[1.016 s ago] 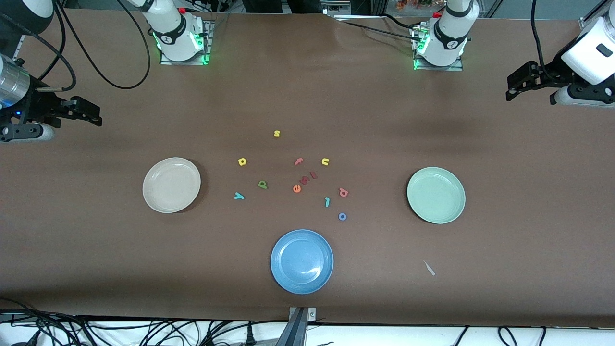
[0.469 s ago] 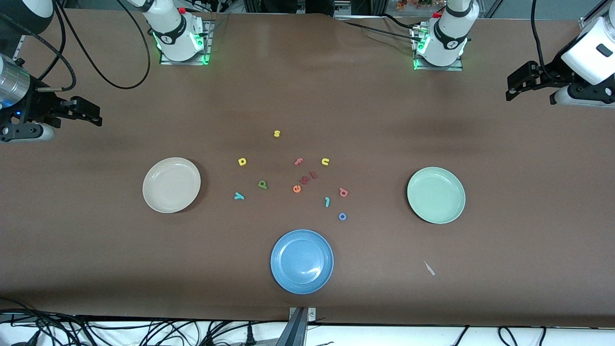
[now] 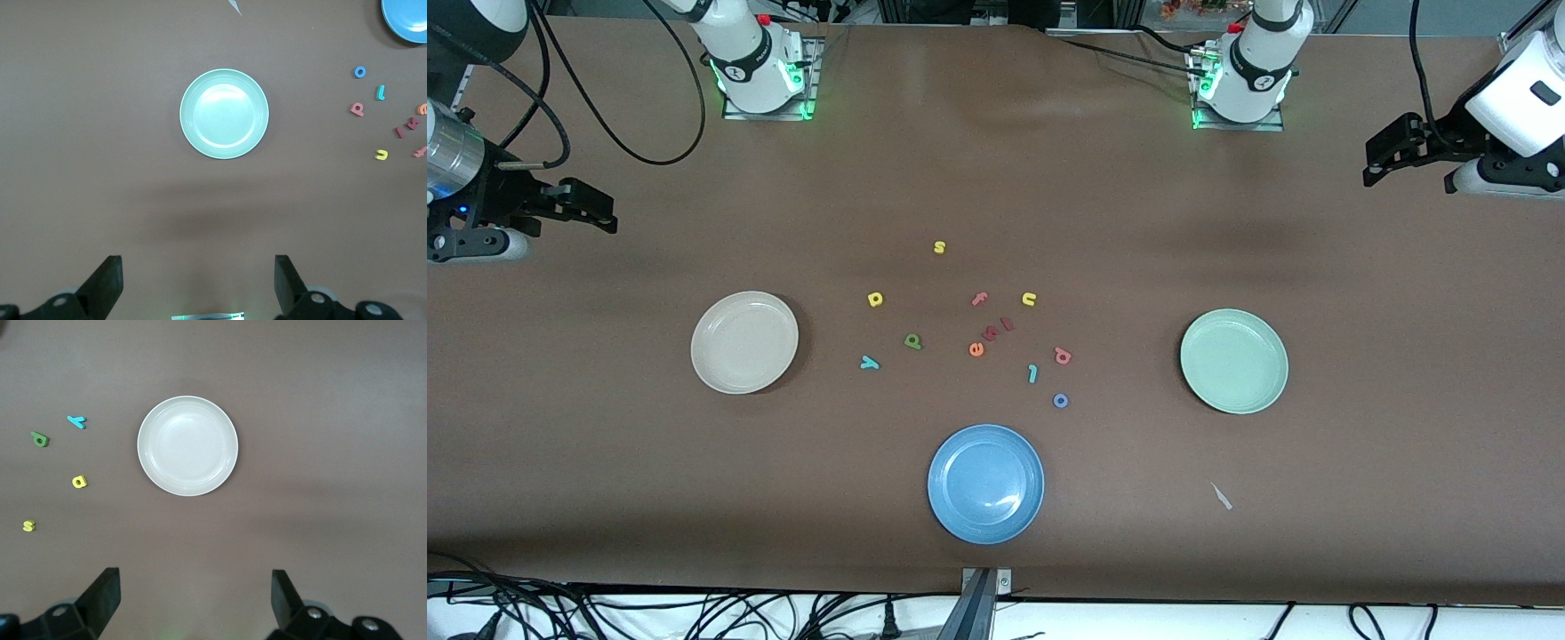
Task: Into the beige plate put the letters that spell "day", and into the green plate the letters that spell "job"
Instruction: 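Move the right gripper toward the letters while the left gripper follows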
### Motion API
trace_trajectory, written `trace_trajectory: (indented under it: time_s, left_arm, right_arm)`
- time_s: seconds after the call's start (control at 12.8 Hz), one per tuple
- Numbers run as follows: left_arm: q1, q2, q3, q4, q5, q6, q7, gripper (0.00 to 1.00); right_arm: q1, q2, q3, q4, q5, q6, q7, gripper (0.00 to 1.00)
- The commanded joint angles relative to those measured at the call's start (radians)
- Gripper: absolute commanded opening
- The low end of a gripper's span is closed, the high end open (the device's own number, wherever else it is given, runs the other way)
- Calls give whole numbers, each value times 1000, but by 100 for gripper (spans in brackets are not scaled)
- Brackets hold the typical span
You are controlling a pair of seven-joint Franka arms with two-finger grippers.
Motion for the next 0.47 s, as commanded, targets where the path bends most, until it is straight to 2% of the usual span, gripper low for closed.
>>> trace_trajectory:
  time_s: [0.0, 0.39]
  left_arm:
    - [5, 12, -4, 29, 16, -21, 19, 100]
    - [8, 14, -4, 29, 16, -21, 19, 100]
  right_arm:
    - [5, 18, 5, 19, -3, -17, 1, 100]
    - [24, 37, 29, 17, 38, -15, 0, 100]
